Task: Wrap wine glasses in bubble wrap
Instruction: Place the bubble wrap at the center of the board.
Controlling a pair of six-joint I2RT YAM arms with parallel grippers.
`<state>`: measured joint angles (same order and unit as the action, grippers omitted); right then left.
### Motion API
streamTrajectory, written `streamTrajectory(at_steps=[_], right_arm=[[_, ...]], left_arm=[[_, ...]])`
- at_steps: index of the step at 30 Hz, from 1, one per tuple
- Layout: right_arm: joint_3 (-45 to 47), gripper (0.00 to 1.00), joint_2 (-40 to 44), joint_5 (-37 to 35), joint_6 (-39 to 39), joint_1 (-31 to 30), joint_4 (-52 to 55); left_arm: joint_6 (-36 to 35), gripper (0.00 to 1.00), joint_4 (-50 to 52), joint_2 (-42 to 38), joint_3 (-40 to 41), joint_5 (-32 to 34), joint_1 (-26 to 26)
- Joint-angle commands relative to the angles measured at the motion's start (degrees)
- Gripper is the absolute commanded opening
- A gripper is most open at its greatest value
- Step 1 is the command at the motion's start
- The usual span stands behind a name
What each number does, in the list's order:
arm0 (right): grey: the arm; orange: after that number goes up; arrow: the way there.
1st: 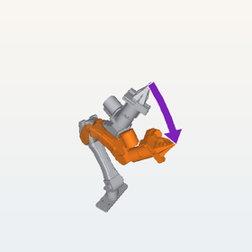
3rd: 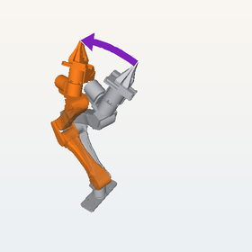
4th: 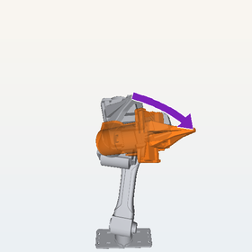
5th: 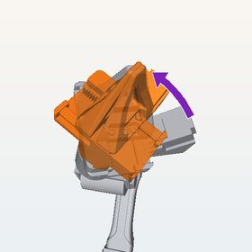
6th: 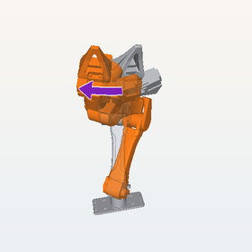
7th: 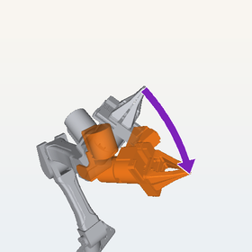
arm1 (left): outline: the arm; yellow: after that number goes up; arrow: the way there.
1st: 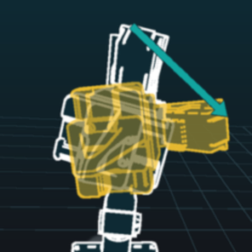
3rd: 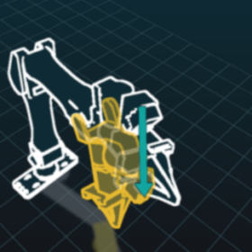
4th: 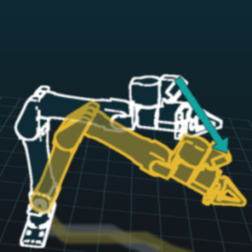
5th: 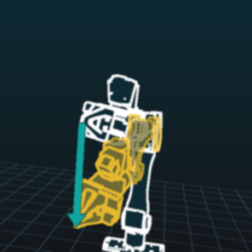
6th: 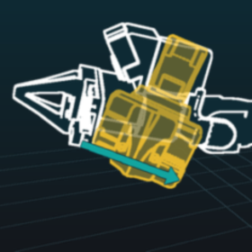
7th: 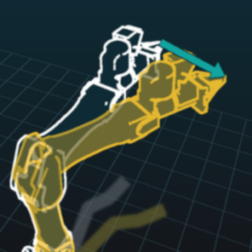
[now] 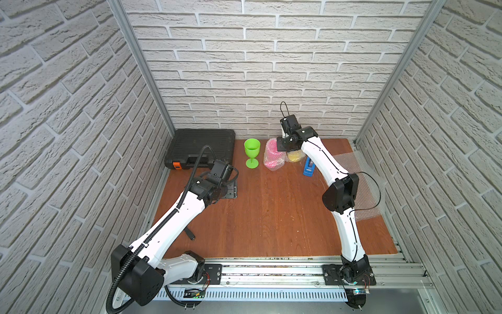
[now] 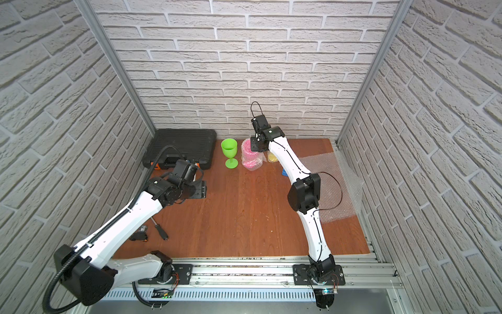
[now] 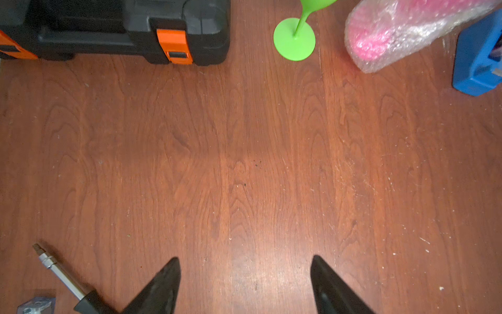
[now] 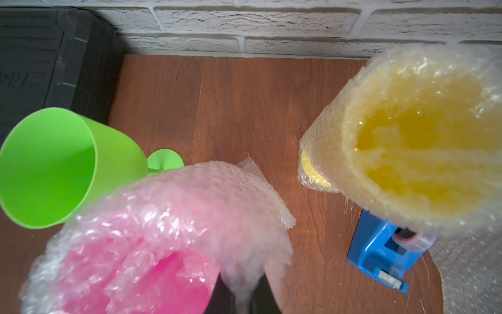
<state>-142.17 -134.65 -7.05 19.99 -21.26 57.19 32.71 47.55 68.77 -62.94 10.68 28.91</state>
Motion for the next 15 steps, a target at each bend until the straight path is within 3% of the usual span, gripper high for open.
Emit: streamTrajectory(at_steps=[1, 11, 15], right_arm=[[-2.2, 0.03, -1.0, -0.2, -1.1, 1.0, -2.4], [-3.3, 0.03, -7.4, -1.5, -3.3, 1.9, -7.5], [-5.2, 0.18, -7.1, -1.9, -3.2, 2.0, -8.4]], left_arm=[[1.9, 0.74, -3.6, -0.8, 1.8, -1.9, -0.3], [3.6, 0.73, -3.7, 0.8, 3.1, -3.1, -0.3], [4.1, 0.74, -3.4, 0.0, 3.4, -2.9, -0.4]])
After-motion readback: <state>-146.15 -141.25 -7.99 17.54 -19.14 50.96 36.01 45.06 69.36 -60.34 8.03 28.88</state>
